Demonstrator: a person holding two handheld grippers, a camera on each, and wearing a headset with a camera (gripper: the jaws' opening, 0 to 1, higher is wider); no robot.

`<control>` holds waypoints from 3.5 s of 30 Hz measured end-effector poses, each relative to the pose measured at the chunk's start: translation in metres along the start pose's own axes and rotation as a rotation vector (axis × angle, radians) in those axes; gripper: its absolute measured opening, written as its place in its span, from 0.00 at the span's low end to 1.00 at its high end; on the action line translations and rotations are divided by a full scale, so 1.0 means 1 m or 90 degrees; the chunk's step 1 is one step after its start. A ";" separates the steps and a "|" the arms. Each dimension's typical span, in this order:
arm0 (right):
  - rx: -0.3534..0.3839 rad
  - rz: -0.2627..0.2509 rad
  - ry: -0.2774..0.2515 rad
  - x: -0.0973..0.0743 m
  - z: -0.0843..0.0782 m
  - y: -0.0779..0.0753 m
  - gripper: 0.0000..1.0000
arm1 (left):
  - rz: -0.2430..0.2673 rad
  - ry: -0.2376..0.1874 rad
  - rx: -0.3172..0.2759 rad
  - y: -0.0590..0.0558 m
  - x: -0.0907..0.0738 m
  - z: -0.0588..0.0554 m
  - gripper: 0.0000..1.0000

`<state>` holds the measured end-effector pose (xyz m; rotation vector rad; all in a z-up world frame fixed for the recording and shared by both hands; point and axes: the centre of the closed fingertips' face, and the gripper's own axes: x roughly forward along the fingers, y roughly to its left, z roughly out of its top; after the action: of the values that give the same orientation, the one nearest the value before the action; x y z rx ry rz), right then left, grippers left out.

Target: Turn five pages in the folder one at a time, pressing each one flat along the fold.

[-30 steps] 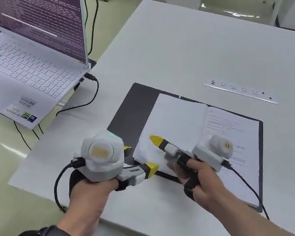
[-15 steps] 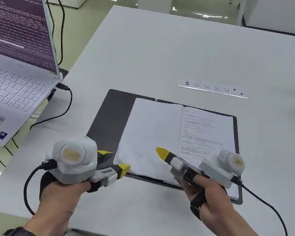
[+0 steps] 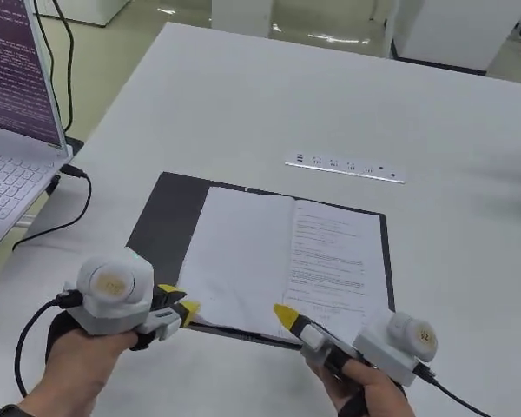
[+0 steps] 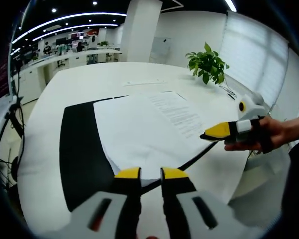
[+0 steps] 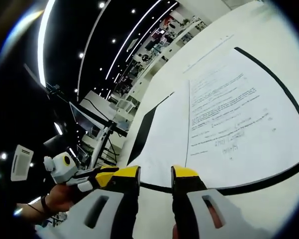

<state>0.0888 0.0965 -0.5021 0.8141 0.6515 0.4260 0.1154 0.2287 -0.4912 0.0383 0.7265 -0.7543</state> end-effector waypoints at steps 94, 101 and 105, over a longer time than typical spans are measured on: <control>-0.003 -0.031 -0.062 0.117 0.086 -0.044 0.00 | 0.064 0.215 -0.007 0.039 0.033 -0.057 0.00; 0.021 -0.039 -0.094 0.123 0.101 -0.041 0.00 | 0.061 0.216 -0.017 0.040 0.033 -0.056 0.00; 0.028 -0.039 -0.103 0.129 0.110 -0.046 0.00 | 0.060 0.216 -0.019 0.040 0.034 -0.056 0.00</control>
<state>0.2619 0.0848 -0.5283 0.8591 0.5355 0.2871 0.1245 0.2534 -0.5630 0.1752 1.0519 -0.6535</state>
